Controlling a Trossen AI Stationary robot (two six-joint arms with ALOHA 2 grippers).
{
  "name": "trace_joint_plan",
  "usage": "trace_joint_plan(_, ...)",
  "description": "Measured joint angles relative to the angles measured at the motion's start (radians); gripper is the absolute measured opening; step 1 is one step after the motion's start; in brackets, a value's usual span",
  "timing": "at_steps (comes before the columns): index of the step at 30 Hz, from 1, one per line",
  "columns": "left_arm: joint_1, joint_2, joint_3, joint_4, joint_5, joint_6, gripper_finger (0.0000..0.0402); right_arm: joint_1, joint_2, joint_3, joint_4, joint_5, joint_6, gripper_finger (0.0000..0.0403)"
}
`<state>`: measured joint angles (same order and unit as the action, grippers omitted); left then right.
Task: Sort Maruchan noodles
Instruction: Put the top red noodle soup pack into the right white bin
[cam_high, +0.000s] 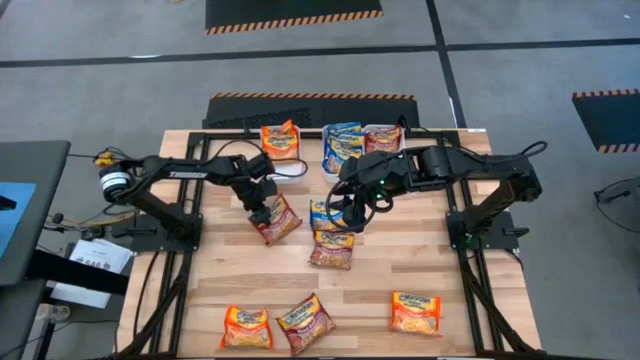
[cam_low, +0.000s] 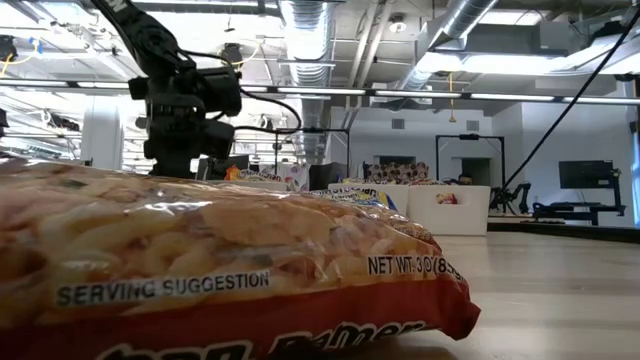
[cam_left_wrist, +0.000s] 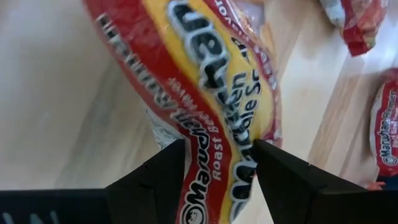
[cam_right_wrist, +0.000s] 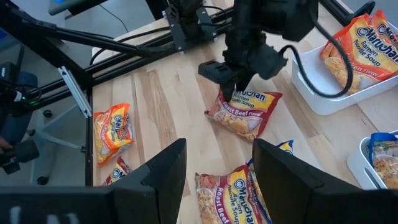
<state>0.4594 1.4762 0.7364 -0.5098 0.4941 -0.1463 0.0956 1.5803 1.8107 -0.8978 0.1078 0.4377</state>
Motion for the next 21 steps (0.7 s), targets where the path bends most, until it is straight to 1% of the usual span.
trace_joint_plan(3, -0.016, 0.01, 0.0, -0.001, 0.004, 0.005, 0.0169, 0.0, 0.0, 0.0, 0.0, 0.0, 0.0, 0.0208)
trace_joint_plan(6, -0.03, 0.01, 0.0, -0.002, 0.022, 0.008, 0.0143, 0.0, 0.0, 0.0, 0.0, 0.001, 0.0, 0.0207)
trace_joint_plan(9, -0.041, 0.01, 0.0, 0.0, 0.046, 0.01, 0.0099, 0.0, 0.0, 0.0, 0.0, 0.001, 0.0, 0.0207)
trace_joint_plan(13, -0.047, 0.01, 0.0, 0.002, 0.052, 0.01, 0.0026, -0.009, 0.0, 0.0, 0.0, 0.001, 0.008, 0.0207)
trace_joint_plan(14, -0.046, 0.01, 0.0, 0.002, 0.052, 0.009, 0.0014, -0.014, 0.0, 0.0, 0.0, 0.001, 0.016, 0.0207)
trace_joint_plan(18, -0.046, 0.008, 0.0, 0.002, 0.059, 0.007, 0.0004, -0.038, 0.0, 0.0, 0.0, 0.001, 0.029, 0.0207)
trace_joint_plan(21, -0.047, -0.011, 0.008, -0.008, 0.055, 0.002, 0.0001, -0.057, 0.0, 0.0, 0.001, 0.0, -0.011, 0.0207)
